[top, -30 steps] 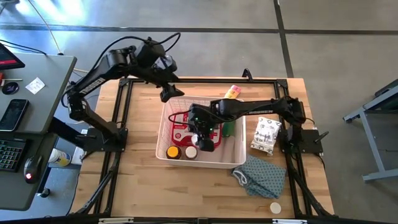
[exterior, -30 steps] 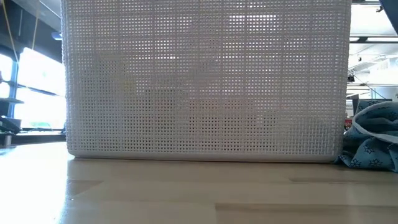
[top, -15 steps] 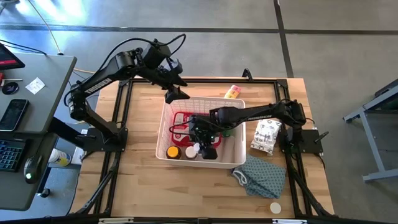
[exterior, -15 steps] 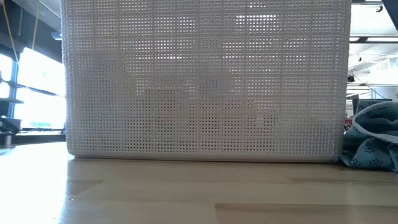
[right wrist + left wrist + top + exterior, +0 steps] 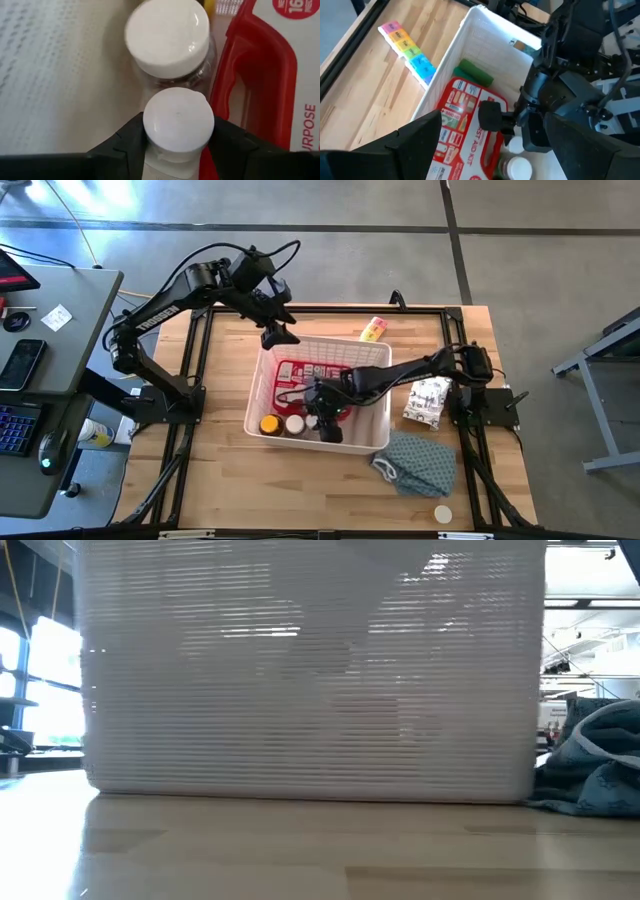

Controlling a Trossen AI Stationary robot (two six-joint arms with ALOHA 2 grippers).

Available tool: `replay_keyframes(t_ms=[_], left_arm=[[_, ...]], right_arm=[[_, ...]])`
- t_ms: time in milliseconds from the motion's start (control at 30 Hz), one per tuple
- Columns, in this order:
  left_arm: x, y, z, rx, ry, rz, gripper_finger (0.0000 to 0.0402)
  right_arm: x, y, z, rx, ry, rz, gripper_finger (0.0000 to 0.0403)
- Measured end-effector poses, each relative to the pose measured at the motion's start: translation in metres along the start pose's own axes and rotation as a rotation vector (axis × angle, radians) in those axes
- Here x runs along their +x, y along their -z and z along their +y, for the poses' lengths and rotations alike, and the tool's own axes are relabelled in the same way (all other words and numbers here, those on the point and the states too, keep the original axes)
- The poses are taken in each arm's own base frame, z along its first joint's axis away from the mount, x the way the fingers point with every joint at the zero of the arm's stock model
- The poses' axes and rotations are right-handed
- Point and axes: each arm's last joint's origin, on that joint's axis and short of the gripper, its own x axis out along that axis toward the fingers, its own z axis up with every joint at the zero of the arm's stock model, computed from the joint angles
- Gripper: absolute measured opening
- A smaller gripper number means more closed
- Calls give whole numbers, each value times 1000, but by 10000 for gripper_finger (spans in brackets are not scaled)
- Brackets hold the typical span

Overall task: Pick & place medical supplies in basket/bin
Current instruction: Put the white pill bottle into the white container

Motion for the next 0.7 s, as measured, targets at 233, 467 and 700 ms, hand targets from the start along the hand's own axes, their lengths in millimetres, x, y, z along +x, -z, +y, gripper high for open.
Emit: replay_keyframes(t_ms=[233,467,700], left_arm=[[0,0,-1,0,19,1,385],[0,0,-1,-1,32,3,385],[0,0,-1,0,40,3,385]], right_arm=[[15,17,2,58,-12,-24,173],[22,25,8,90,-16,-46,185],[22,25,8,93,-22,-49,202]])
